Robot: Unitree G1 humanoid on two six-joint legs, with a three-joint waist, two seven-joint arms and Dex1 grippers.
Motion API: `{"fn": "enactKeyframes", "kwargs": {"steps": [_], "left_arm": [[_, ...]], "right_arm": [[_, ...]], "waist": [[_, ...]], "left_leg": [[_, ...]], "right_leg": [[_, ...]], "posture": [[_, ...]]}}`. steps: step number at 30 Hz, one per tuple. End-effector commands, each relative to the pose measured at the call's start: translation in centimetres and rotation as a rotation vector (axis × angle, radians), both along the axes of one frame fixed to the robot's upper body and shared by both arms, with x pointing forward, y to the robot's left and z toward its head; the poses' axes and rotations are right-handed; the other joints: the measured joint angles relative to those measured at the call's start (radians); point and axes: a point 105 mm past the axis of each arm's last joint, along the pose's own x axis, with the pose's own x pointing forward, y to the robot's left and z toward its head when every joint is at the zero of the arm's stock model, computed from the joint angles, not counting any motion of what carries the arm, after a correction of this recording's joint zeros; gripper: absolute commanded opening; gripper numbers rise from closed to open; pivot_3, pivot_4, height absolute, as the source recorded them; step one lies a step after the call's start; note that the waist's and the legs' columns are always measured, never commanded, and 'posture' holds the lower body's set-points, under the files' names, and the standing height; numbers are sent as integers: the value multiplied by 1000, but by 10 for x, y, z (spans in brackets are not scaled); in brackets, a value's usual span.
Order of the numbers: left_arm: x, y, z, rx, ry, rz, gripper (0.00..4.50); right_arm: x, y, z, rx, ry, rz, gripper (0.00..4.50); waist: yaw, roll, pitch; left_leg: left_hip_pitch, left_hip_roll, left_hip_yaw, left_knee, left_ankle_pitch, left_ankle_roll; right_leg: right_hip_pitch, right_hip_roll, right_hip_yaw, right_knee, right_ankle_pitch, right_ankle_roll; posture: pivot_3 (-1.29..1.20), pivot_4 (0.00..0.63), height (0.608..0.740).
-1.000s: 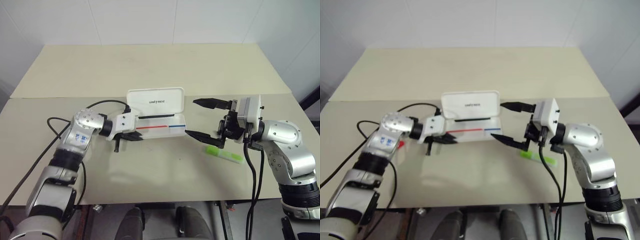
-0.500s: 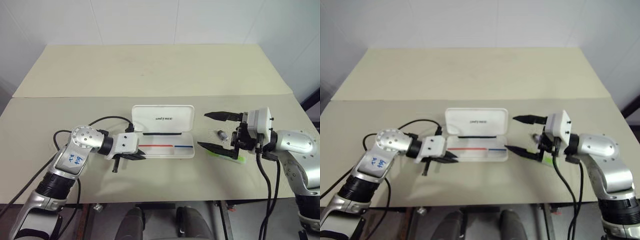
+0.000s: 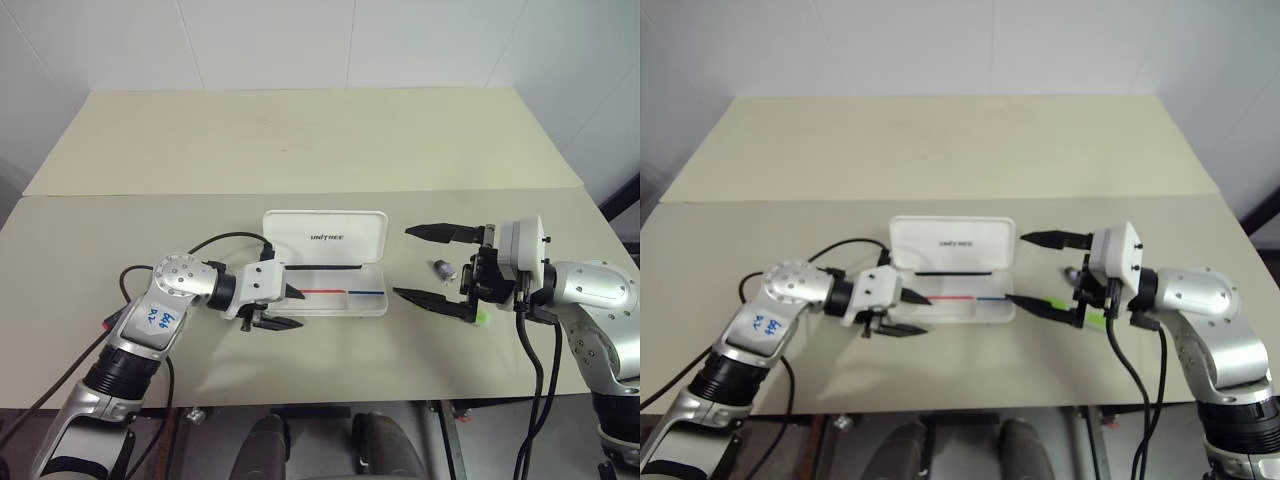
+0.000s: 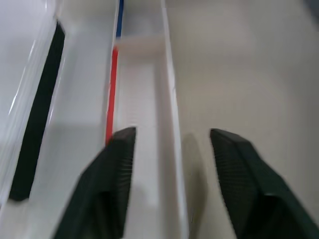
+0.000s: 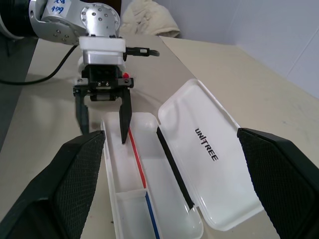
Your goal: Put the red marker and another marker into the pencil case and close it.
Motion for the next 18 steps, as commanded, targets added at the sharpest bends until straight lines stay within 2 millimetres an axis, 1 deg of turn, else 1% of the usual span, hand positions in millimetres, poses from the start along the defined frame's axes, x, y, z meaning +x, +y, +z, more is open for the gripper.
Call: {"fn": "enactKeyframes", "kwargs": {"steps": [1, 3, 5, 6, 10, 11, 13, 14, 18], "left_arm": [[-10, -6, 14, -42, -27, -49, 2481], [-10, -5, 16, -54, -26, -33, 2481], [-13, -2, 19, -62, -21, -14, 2820], [-15, 0, 20, -65, -15, 1, 3027], [-20, 17, 28, -63, -21, 90, 4310], [-20, 24, 31, -64, -26, 123, 4473], [-20, 37, 40, -65, -41, 188, 4473], [-21, 48, 46, -64, -35, 226, 4473], [-38, 79, 63, -97, 51, 329, 4473]], "right_arm": [[-2, 4, 8, 12, -40, 21, 4500], [-2, 5, 8, 13, -39, 27, 4500], [-2, 6, 7, 13, -35, 35, 4500], [-1, 6, 6, 14, -32, 40, 4500], [0, 9, 7, 19, -30, 70, 4500], [0, 11, 8, 20, -31, 81, 4500], [0, 13, 9, 25, -31, 100, 4500], [1, 14, 10, 26, -33, 115, 4500], [3, 24, 19, 54, -42, 182, 4500]], "waist": [[0, 0, 0], [0, 0, 0], [-1, 0, 0], [-1, 0, 0], [-2, 0, 0], [-1, 0, 0], [-2, 1, 1], [-2, 1, 1], [-6, 2, 2]], "left_leg": [[0, 0, 0, 0, 0, 0], [0, 0, 0, 0, 0, 0], [0, 0, 0, 0, 0, 0], [0, 0, 0, 0, 0, 0], [0, 0, 1, 0, 0, 0], [0, 1, 1, 0, 0, 0], [0, 1, 0, 0, 0, 0], [1, 1, 1, 0, 0, 0], [1, 1, 1, -1, 0, 0]], "right_leg": [[0, 0, 0, 0, 0, 0], [0, 0, 0, 0, 0, 0], [0, 0, 0, 0, 0, 0], [0, 0, 1, 0, 0, 0], [0, 0, 1, 0, 0, 0], [0, 0, 1, 0, 0, 0], [0, 0, 1, 0, 0, 0], [0, 0, 1, 0, 0, 0], [0, 0, 1, -1, 1, -1]], "posture": [[0, 150, 740], [0, 150, 740], [0, 150, 740], [0, 150, 740], [0, 150, 740], [0, 150, 740], [0, 150, 740], [0, 150, 740], [0, 150, 740]]}}
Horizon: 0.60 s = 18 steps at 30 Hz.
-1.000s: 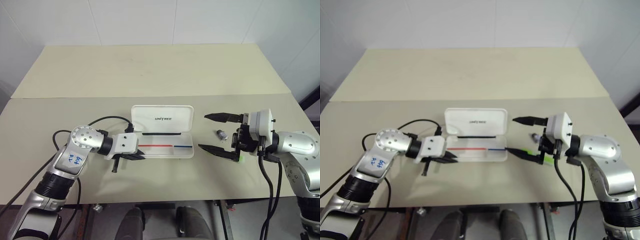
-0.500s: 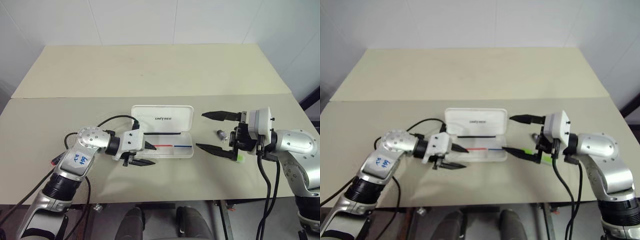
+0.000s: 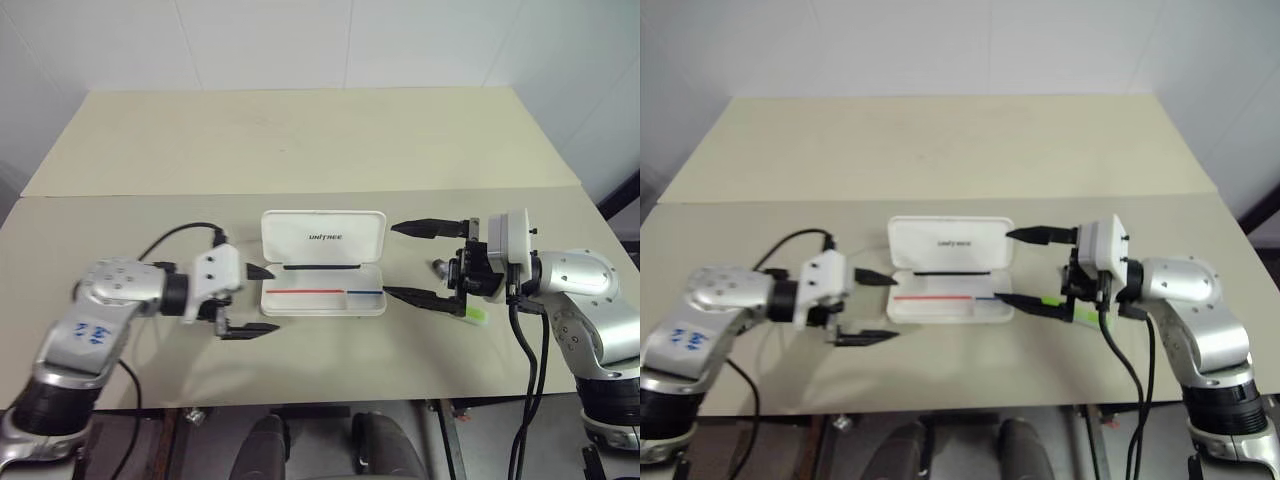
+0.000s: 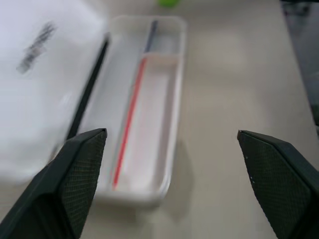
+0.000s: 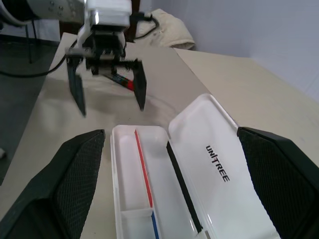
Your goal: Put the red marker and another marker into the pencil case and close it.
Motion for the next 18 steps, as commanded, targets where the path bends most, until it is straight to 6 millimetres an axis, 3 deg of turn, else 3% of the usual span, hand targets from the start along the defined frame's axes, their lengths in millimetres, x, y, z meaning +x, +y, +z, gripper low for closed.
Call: {"fn": "enactKeyframes", "kwargs": {"steps": [1, 5, 10, 14, 18], "left_arm": [[-16, 20, 21, -26, 28, 58, 4473], [-20, 68, 17, 117, 132, 252, 4473], [-5, 130, 16, 313, 112, 530, 4473], [-2, 148, 5, 383, 137, 590, 4473], [1, 154, -7, 408, 172, 611, 4473]], "right_arm": [[-3, 11, 17, 52, -44, 86, 4500], [-9, 26, 24, 57, -56, 198, 4500], [-15, 40, 35, 72, -82, 307, 4500], [-15, 42, 36, 67, -86, 316, 4500], [-15, 42, 35, 60, -88, 305, 4500]], "waist": [[-3, 0, 0], [-1, 1, 1], [2, 2, 2], [3, 2, 2], [2, 2, 2]], "left_leg": [[0, 1, 0, 0, 0, 0], [0, 1, 0, -2, 0, 0], [1, 1, 0, -7, 0, 0], [0, 0, 2, -11, 0, 0], [-1, 1, 5, -13, -1, 0]], "right_leg": [[0, 0, 0, 0, 0, 0], [-1, 0, 0, -2, 0, -1], [-1, 0, -1, -6, 0, -2], [-1, -1, 0, -9, 1, -2], [-5, -1, 1, -9, 1, -3]], "posture": [[0, 150, 740], [0, 150, 740], [0, 150, 740], [0, 150, 740], [0, 150, 740]]}}
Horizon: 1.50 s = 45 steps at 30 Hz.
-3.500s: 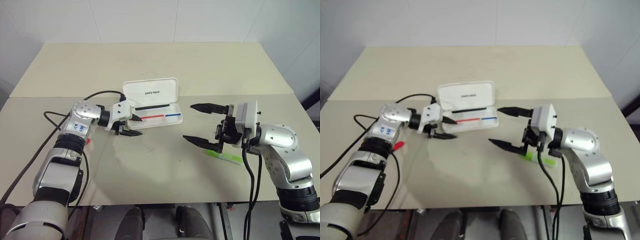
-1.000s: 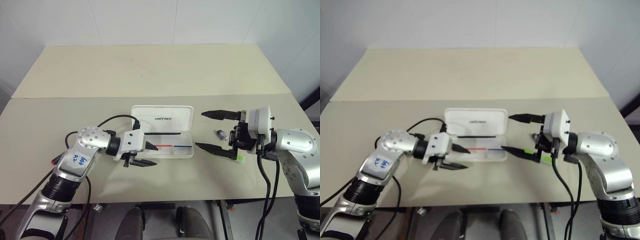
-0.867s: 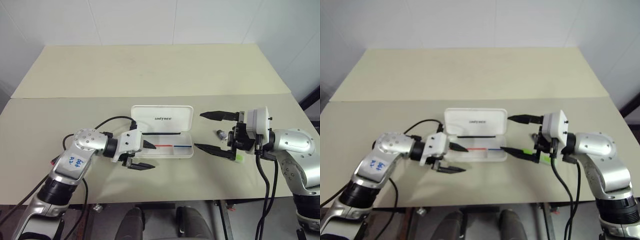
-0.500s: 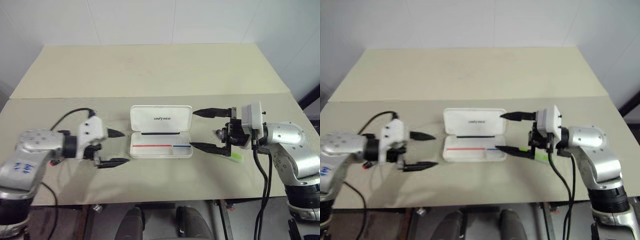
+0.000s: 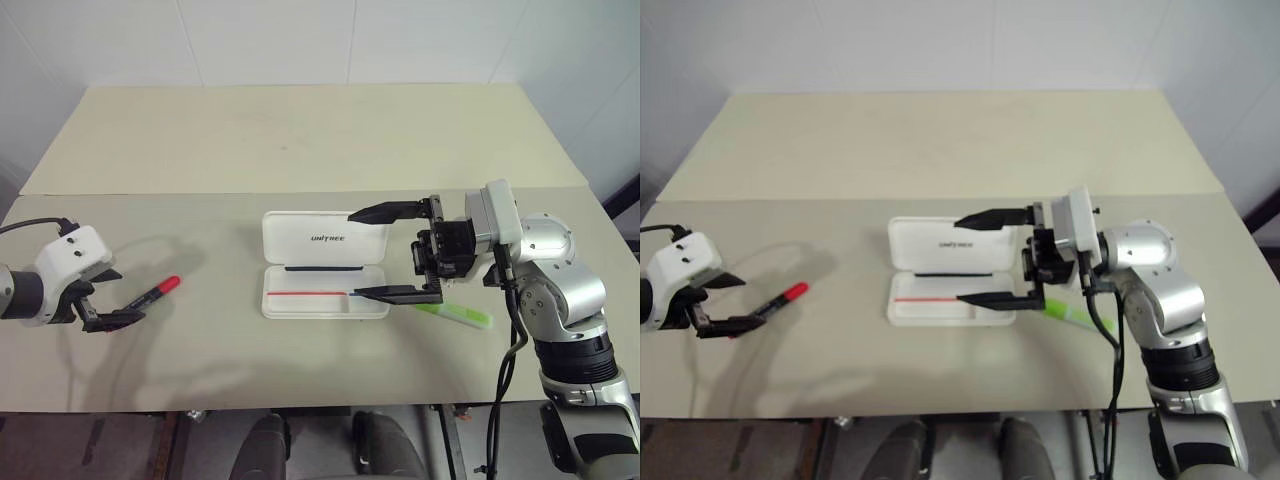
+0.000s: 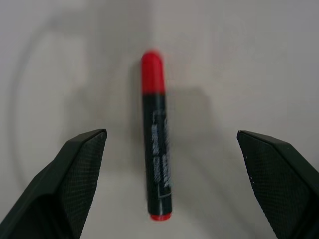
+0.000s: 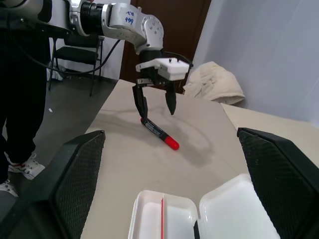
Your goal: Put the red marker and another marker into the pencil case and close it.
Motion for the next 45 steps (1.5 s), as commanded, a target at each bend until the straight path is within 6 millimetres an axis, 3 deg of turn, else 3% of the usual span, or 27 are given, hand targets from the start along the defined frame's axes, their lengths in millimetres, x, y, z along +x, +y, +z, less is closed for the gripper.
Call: {"fn": "enactKeyframes", "kwargs": {"steps": [1, 9, 10, 12, 22, 27, 34, 39, 45], "left_arm": [[4, 7, 0, 43, -1, 17, 4473], [8, 25, -18, 112, 73, 80, 4473], [8, 27, -19, 114, 73, 86, 4287], [9, 32, -21, 126, 76, 96, 3822], [7, 31, -31, 66, 98, 101, 548], [7, 19, -29, 20, 91, 40, 546], [17, -20, 5, 0, -60, -202, 546], [14, -58, 20, -45, -89, -380, 546], [25, -109, 30, -90, -148, -576, 546]], "right_arm": [[-5, 1, 7, 12, -34, 9, 4500], [-6, -3, 10, 17, -43, -48, 4500], [-6, -4, 10, 18, -43, -54, 4500], [-6, -5, 11, 20, -43, -67, 4500], [-4, -8, 12, 30, -47, -106, 4500], [-2, -8, 11, 29, -42, -111, 4500], [7, -14, 4, 13, -24, -142, 4500], [12, -24, -5, -13, -6, -185, 4500], [22, -40, -16, -26, 7, -281, 4500]], "waist": [[0, 0, 0], [-4, 0, 0], [-4, 0, 0], [-3, 0, 0], [-3, 0, 0], [-2, 0, 0], [2, -1, 0], [0, -1, 0], [0, -1, 0]], "left_leg": [[0, 0, 1, 0, 0, 0], [1, 1, 4, 0, 0, 0], [1, 1, 4, 0, 0, 0], [1, 1, 4, 0, 0, 0], [2, 1, 4, 1, 0, 0], [3, 1, 6, 1, 0, 0], [2, 1, 6, 2, 0, 0], [2, 1, 6, 2, 0, 0], [2, 0, 7, 4, 0, 0]], "right_leg": [[0, 0, 0, 0, 0, 0], [-2, 1, 2, 3, 0, 0], [-2, 1, 3, 3, 0, 0], [-2, 1, 3, 3, 0, 0], [-3, 1, 4, 6, 0, 0], [-3, 1, 5, 7, 0, 0], [-3, 1, 5, 6, 0, 0], [-3, 1, 5, 6, 0, 0], [-3, 2, 6, 8, 1, 1]], "posture": [[0, 150, 740], [0, 150, 740], [0, 150, 740], [0, 150, 740], [0, 150, 740], [0, 150, 740], [0, 150, 740], [0, 150, 740], [0, 150, 740]]}}
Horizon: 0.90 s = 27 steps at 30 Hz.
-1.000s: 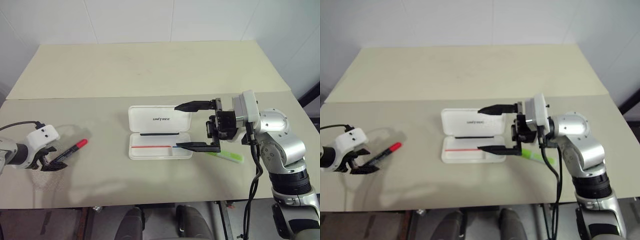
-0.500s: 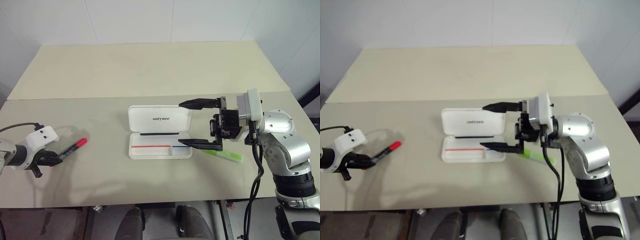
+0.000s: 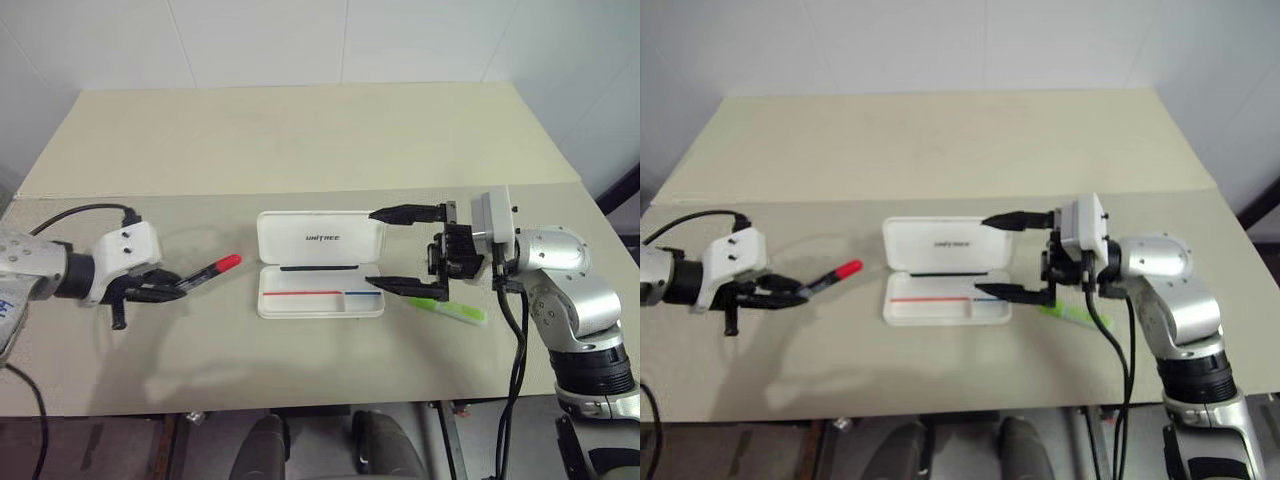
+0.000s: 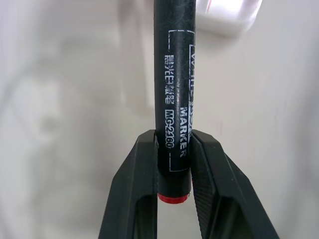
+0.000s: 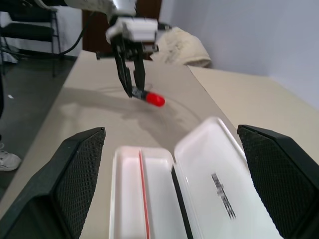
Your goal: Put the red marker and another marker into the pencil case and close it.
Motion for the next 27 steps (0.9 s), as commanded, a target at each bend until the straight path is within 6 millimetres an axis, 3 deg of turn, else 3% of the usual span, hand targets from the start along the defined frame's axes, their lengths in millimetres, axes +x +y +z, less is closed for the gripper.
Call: {"fn": "enactKeyframes", "kwargs": {"steps": [1, 7, 13, 20, 26, 27], "left_arm": [[5, -28, 8, 2, -41, -113, 546], [23, -74, 11, -24, -61, -248, 546], [38, -110, -5, -43, -42, -351, 546], [65, -123, -16, 13, -101, -330, 546], [68, -129, -18, 17, -92, -360, 546], [68, -129, -19, 20, -87, -363, 896]], "right_arm": [[1, -14, 4, 3, -43, -62, 4500], [-5, -25, -4, 6, -34, -137, 4500], [-12, -29, -5, 23, -37, -207, 4500], [-19, -33, -4, 34, -39, -263, 4500], [-22, -33, -3, 44, -42, -290, 4500], [-22, -33, -2, 45, -43, -292, 4500]], "waist": [[0, 0, 0], [1, -1, 0], [-1, -1, 0], [3, -1, 1], [1, -1, 1], [1, -1, 1]], "left_leg": [[0, 0, 0, 1, 0, 0], [-2, -1, -1, 8, 0, 0], [-1, -1, 0, 13, 0, 2], [-2, -2, -1, 14, 0, 2], [-2, -2, -1, 14, 0, 3], [-2, -2, -1, 14, 0, 3]], "right_leg": [[0, 0, 0, 1, 0, 0], [1, 1, 2, 2, 2, 3], [3, 2, 4, 3, 3, 5], [3, 1, 4, 3, 4, 6], [4, 1, 4, 2, 5, 7], [4, 1, 4, 2, 5, 7]], "posture": [[0, 150, 740], [0, 150, 740], [0, 150, 740], [0, 150, 740], [0, 150, 740], [0, 150, 740]]}}
